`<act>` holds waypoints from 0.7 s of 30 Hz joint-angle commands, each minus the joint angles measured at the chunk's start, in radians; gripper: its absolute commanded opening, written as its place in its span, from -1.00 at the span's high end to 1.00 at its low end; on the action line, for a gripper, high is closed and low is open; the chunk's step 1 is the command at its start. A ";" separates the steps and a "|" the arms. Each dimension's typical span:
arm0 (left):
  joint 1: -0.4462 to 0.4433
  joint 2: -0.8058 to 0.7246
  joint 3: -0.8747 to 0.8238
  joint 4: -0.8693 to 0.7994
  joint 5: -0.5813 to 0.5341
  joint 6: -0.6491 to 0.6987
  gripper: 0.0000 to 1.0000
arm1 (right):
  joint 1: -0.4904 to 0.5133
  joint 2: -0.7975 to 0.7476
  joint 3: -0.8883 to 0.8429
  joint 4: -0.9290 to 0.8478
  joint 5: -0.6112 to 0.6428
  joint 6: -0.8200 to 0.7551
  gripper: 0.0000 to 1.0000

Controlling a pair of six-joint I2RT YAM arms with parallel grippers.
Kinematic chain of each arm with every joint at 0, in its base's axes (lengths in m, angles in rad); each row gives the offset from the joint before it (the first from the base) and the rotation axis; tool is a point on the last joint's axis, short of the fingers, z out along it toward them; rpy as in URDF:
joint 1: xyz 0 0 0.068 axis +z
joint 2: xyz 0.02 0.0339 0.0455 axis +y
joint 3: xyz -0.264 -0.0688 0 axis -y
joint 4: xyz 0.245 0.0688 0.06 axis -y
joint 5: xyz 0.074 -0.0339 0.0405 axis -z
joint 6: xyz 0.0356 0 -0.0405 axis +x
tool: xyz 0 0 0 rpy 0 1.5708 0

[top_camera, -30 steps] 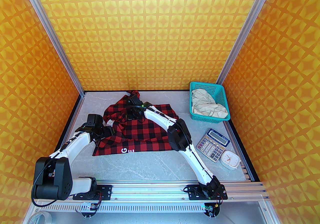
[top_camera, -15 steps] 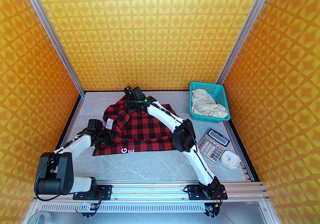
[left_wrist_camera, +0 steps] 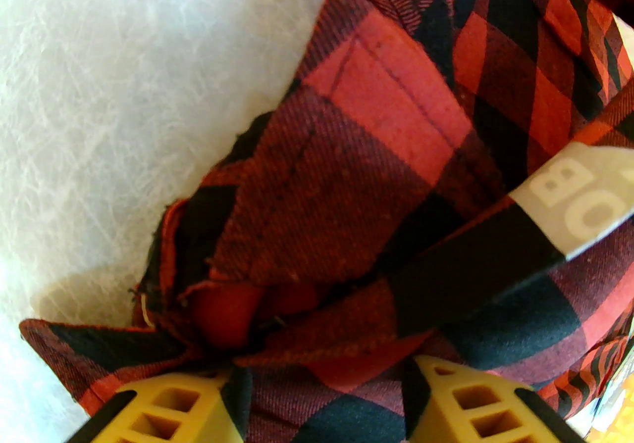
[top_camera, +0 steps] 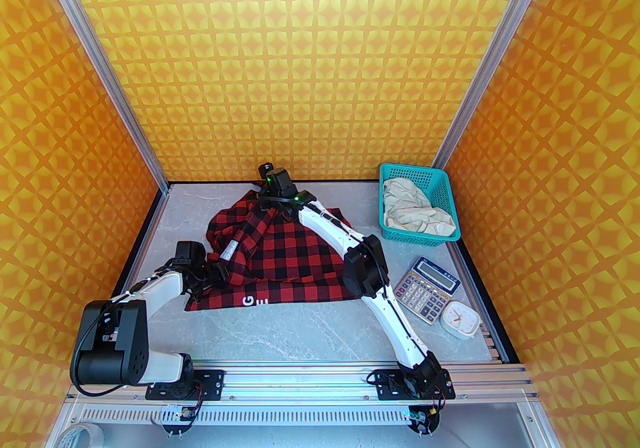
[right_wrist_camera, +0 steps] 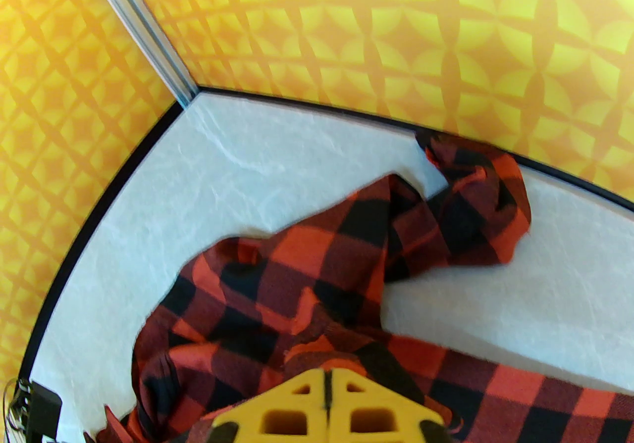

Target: Fold and stack the mixed laundry pile

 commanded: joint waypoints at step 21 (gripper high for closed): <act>0.022 -0.025 0.077 -0.108 -0.001 0.039 -0.24 | -0.085 -0.593 -0.601 -0.061 0.043 0.028 -0.31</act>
